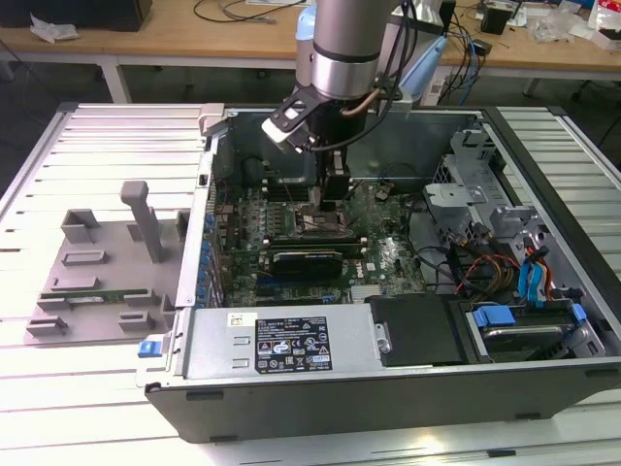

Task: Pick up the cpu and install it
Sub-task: 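Place the cpu into insertion slot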

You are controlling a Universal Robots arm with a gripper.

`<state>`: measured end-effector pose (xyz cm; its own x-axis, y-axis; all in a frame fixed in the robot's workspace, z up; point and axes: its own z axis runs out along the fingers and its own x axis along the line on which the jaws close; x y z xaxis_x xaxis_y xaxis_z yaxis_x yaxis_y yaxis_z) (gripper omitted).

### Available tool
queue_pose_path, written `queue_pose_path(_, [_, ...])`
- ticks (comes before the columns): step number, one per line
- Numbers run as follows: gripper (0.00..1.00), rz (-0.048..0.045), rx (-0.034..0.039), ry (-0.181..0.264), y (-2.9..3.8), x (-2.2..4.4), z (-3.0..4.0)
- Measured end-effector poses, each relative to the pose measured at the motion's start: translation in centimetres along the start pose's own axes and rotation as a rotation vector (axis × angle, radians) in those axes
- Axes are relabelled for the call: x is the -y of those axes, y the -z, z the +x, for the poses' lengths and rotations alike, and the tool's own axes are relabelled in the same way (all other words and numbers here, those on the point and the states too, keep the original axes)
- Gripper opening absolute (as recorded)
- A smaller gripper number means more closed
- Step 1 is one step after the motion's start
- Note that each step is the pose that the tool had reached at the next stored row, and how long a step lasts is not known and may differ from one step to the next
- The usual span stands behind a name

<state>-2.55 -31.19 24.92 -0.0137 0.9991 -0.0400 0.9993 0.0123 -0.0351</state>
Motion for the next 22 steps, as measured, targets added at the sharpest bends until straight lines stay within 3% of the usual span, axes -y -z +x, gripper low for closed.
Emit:
queue_pose_path(7, [0.55,-0.0001,-0.0002,0.0,-0.58,-0.03,0.45])
queue_pose_path(8, [0.55,-0.0003,0.0002,0.007,-1.08,0.02,0.48])
queue_pose_path(9, [0.55,-0.0007,0.0004,0.016,-2.25,0.04,0.53])
queue_pose_path(11, [0.55,-0.0007,0.0004,0.016,-2.88,0.09,0.56])
queue_pose_path(15, [0.55,-0.0007,0.0004,0.016,-3.89,0.3,0.6])
queue_pose_path(22, [0.55,-0.0007,0.0005,0.016,-4.67,0.41,0.63])
